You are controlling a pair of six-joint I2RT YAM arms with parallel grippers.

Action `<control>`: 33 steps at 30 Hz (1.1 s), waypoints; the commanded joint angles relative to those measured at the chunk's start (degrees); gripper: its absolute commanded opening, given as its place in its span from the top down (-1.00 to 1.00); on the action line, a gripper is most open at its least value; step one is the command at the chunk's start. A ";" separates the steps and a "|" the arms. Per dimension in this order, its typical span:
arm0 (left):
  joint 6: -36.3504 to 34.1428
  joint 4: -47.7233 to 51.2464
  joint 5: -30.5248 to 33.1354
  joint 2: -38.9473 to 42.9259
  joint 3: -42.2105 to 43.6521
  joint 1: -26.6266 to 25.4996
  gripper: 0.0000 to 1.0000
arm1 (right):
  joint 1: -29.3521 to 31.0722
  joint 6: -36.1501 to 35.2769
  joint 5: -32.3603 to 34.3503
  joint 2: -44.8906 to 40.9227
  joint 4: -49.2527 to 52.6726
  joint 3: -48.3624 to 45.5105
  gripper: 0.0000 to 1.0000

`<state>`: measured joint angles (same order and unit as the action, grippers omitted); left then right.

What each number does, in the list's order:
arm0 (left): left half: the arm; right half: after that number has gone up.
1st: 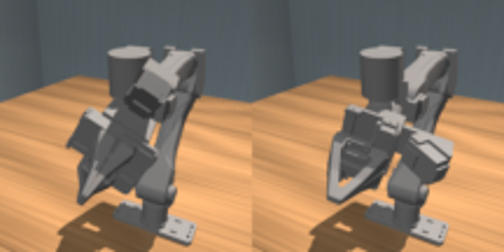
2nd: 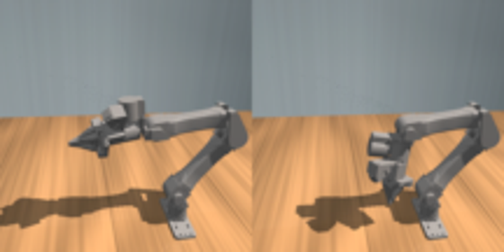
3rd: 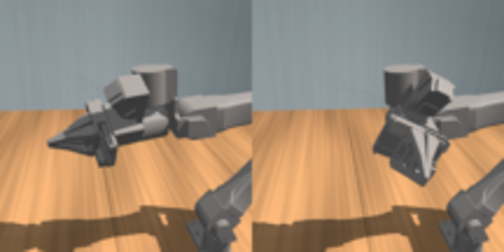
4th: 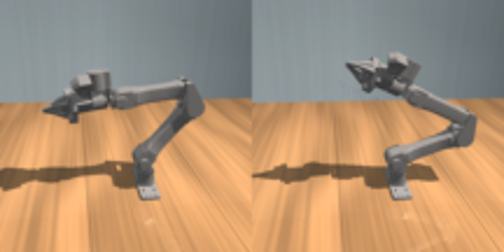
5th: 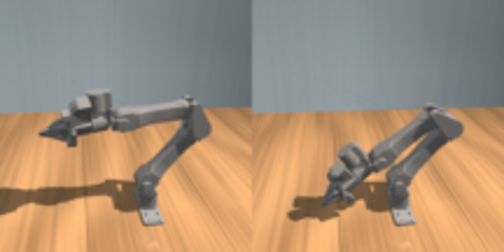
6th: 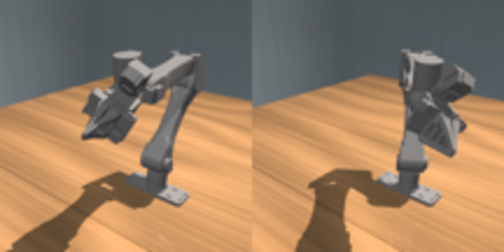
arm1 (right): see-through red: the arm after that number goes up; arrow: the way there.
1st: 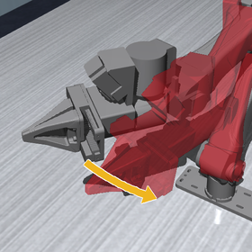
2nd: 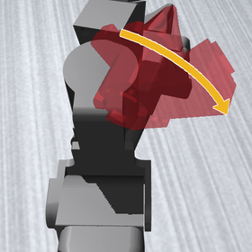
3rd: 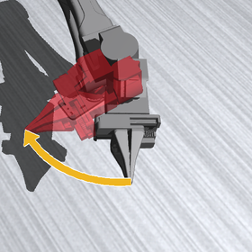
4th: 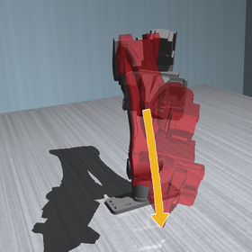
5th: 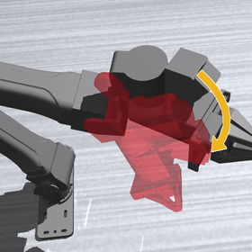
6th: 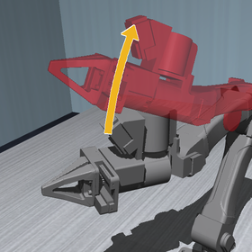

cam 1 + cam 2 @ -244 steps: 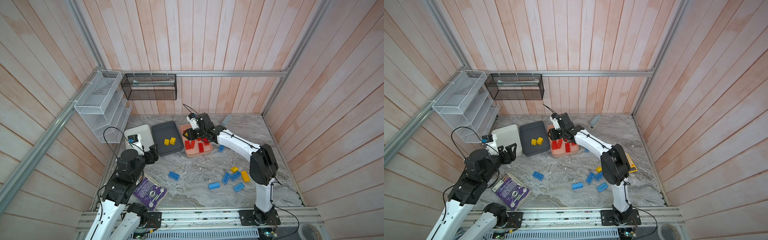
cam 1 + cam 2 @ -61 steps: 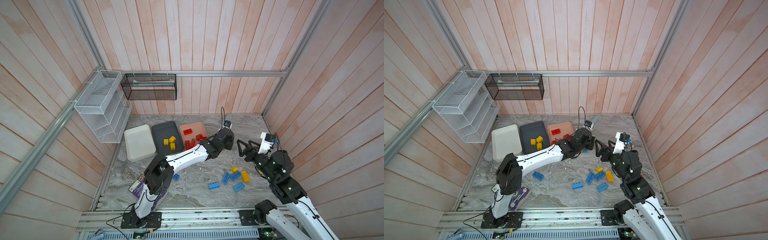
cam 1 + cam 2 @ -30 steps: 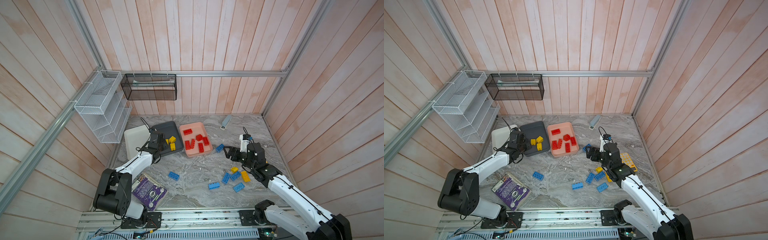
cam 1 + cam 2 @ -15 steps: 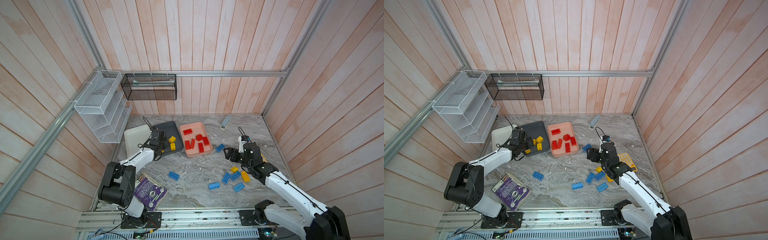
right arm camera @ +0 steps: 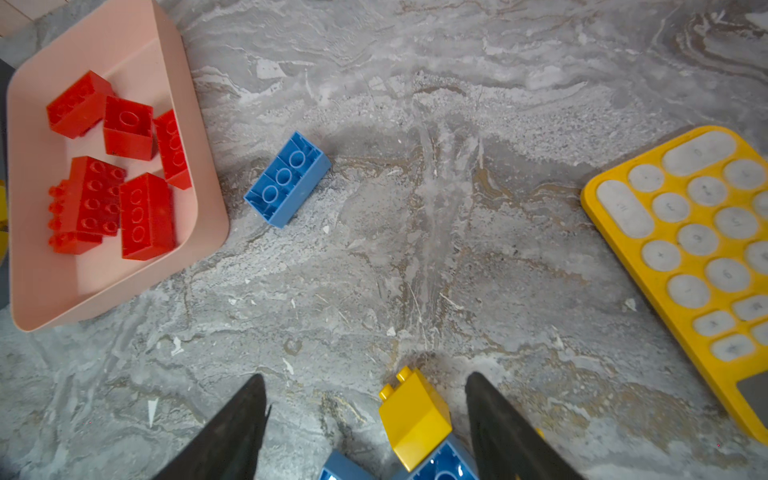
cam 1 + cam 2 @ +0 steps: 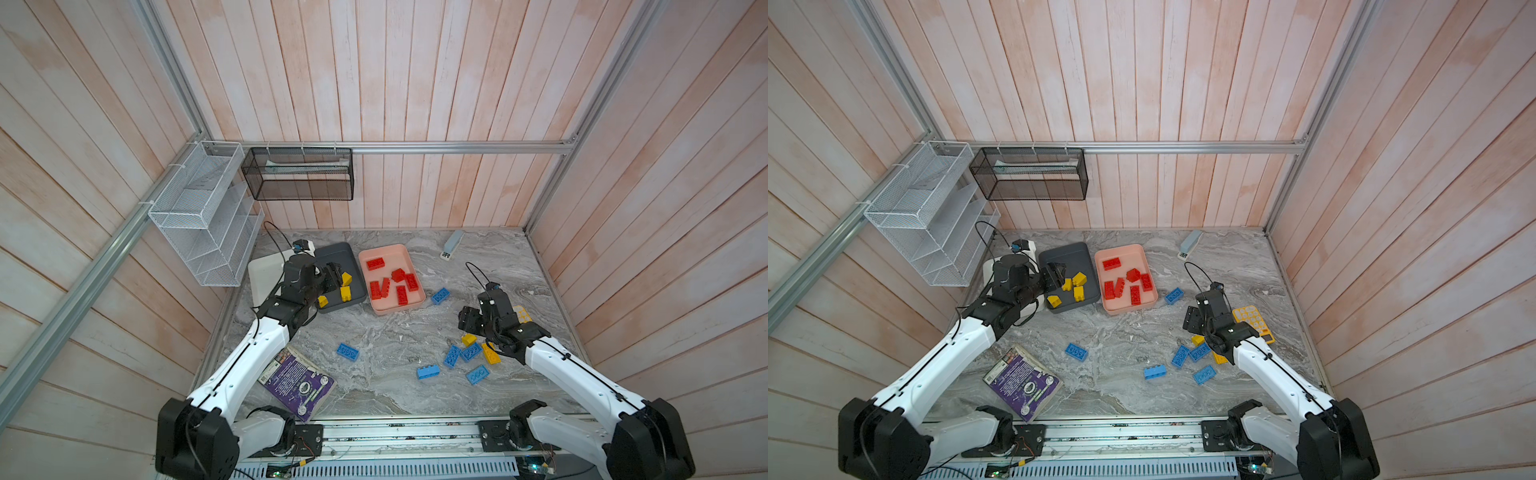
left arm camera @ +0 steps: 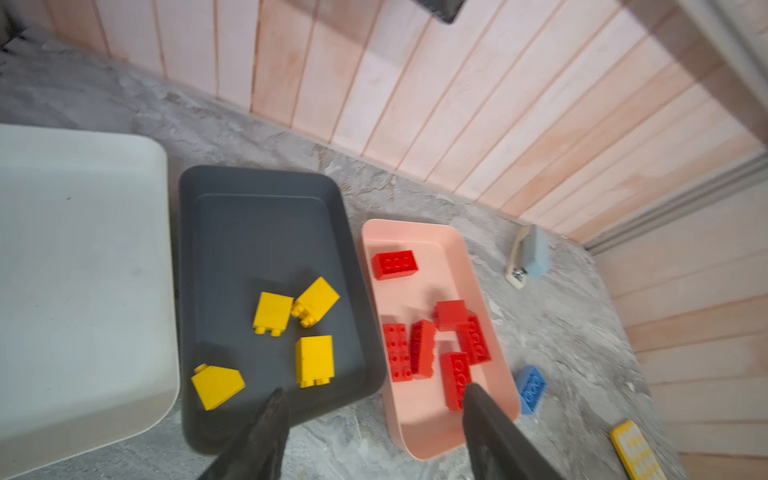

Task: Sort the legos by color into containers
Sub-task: 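Raise the left gripper while the right gripper grasps a yellow brick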

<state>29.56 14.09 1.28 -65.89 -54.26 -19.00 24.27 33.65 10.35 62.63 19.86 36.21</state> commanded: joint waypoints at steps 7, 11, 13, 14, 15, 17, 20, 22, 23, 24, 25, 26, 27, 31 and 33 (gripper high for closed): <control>-3.53 8.01 -3.83 12.99 0.13 -1.34 -0.40 | -0.04 -0.47 -1.30 7.26 0.24 -2.63 -0.64; -4.93 10.35 -2.96 15.82 0.29 -1.37 -0.41 | -0.01 -0.91 -2.17 10.75 -1.14 -2.64 -0.64; -5.36 11.72 -2.86 16.77 0.23 -1.34 -0.41 | 0.06 -1.21 -2.65 11.90 -1.46 -2.65 -0.62; -5.54 12.09 -2.94 17.32 0.29 -1.32 -0.41 | 0.05 -1.39 -2.85 12.36 -1.55 -2.73 -0.60; -5.64 12.21 -2.95 17.78 0.45 -1.32 -0.41 | 0.19 -1.60 -3.02 12.71 -1.57 -2.83 -0.58; -6.01 12.49 -2.62 18.64 0.73 -1.30 -0.42 | 0.84 -1.92 -3.21 13.43 -1.44 -2.96 -0.53; -6.83 12.71 -2.10 18.79 0.71 -1.33 -0.42 | 2.37 -1.92 -2.84 13.87 -1.43 -3.08 -0.45; -7.20 12.65 -1.68 18.56 0.79 -1.32 -0.42 | 3.30 -1.83 -2.50 14.42 -1.32 -3.07 -0.41; -7.31 12.70 -1.64 18.38 0.74 -1.36 -0.42 | 3.71 -1.83 -2.37 14.86 -1.38 -2.94 -0.39; -7.44 12.63 -1.54 18.21 0.69 -1.30 -0.42 | 3.98 -1.83 -2.22 15.41 -1.23 -2.73 -0.38; -7.48 12.63 -1.46 18.15 0.73 -1.32 -0.42 | 4.26 -1.83 -2.22 15.79 -1.23 -2.58 -0.37; -7.48 12.66 -1.50 18.07 0.72 -1.28 -0.42 | 4.32 -1.83 -2.10 16.31 -1.32 -2.44 -0.36; -7.34 12.63 -1.54 18.04 0.73 -1.32 -0.42 | 4.54 -1.92 -2.08 16.76 -1.35 -2.14 -0.34; -7.16 12.72 -1.72 18.70 0.96 -1.34 -0.42 | 4.82 -2.52 -1.35 18.08 -1.42 -1.17 -0.29; -7.07 12.63 -1.55 19.08 1.27 -1.33 -0.42 | 4.67 -3.09 -0.71 18.96 -1.23 -0.50 -0.27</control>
<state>23.35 26.22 -1.04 -47.70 -54.19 -20.38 28.75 31.31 9.15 79.70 17.58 34.98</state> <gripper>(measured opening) 0.709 0.637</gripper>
